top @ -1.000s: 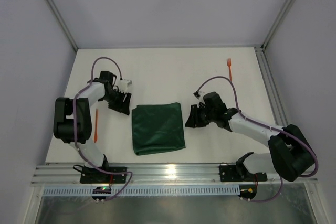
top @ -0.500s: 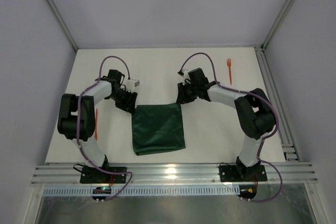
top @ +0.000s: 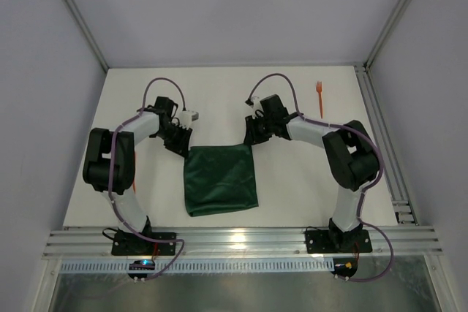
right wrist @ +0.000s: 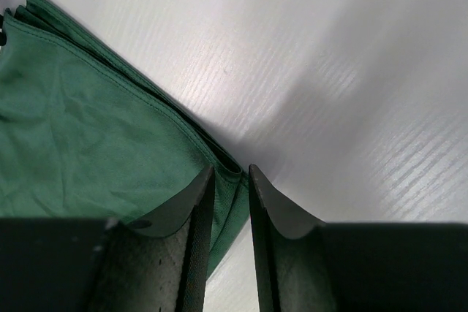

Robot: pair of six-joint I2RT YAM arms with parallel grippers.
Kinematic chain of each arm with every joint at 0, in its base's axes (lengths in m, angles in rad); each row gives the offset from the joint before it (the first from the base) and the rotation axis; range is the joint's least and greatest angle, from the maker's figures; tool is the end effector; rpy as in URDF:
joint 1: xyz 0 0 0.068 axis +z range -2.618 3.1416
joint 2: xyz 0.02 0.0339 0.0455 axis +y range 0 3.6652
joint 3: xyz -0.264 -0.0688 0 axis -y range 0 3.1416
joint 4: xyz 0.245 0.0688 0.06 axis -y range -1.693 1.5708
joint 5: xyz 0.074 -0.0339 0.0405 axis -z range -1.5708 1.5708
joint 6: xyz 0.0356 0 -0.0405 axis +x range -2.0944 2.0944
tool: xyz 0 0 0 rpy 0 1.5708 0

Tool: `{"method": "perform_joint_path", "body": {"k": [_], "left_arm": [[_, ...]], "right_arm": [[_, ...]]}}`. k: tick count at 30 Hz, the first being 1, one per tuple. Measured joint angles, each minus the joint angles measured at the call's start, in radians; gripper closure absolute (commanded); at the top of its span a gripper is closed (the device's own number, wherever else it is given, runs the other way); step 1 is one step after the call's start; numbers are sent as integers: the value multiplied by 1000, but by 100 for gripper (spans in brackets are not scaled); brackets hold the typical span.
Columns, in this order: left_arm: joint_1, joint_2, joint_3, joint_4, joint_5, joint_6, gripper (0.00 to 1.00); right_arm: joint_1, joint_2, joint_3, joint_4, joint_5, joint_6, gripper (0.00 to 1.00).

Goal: Fold the napkin into a case and place the utensils inside
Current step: Smooth out the lower triangle-folded napkin at the center of the board.

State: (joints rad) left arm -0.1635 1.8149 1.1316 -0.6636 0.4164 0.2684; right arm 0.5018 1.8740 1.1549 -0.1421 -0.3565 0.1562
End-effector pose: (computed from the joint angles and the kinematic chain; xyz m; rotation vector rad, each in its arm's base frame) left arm 0.3285 -0.0688 0.1576 0.6747 2.7608 -0.5827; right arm 0.3383 0.1998 0.1678 -0.5912 2.4216 0.7218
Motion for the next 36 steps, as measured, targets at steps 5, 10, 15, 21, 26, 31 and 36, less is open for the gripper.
{"method": "perform_joint_path", "body": {"k": [5,10,15,21,26,31,36], "left_arm": [[-1,2,-3,2,7,5,94],[-3,3,-5,2,12,11,100],[-8,2,-5,2,14,21,100],[-37,-23,-5,1,13,30,100],[-80,-37,-4,3,10,36,100],[-92,-37,-2,3,10,43,100],[-98,-37,-2,16,-10,50,100]], "right_arm": [[0,19,-10,10,-18,5,80],[0,19,-14,21,-29,10,94],[-3,18,-42,49,-29,15,96],[-23,12,-74,84,-58,34,78],[-37,2,-79,87,-71,47,62],[-69,-56,-125,93,-73,81,61],[-92,-94,-134,86,-46,93,74]]}}
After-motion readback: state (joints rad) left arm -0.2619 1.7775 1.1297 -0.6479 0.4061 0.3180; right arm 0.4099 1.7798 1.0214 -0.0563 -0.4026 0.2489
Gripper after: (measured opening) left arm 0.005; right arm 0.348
